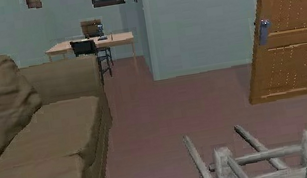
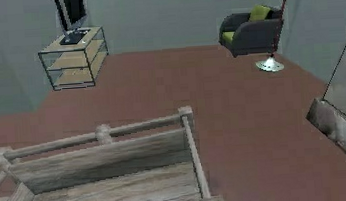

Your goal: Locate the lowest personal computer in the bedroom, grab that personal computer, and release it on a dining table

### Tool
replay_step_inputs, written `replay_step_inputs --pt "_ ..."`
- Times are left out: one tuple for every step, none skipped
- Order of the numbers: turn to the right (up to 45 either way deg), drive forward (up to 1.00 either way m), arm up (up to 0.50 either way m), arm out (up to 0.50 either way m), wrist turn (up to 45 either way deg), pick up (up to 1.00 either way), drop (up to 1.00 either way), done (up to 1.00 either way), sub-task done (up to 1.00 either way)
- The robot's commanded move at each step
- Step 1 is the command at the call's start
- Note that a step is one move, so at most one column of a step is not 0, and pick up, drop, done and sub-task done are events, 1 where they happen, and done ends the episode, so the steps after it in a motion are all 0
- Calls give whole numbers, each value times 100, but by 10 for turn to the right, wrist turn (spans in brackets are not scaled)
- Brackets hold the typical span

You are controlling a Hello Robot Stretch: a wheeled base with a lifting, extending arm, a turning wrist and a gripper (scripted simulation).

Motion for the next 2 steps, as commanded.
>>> replay_step_inputs --pt "0 100 0 0 0 0 0 0 0" --pt "0 95 0 0 0 0 0 0 0"
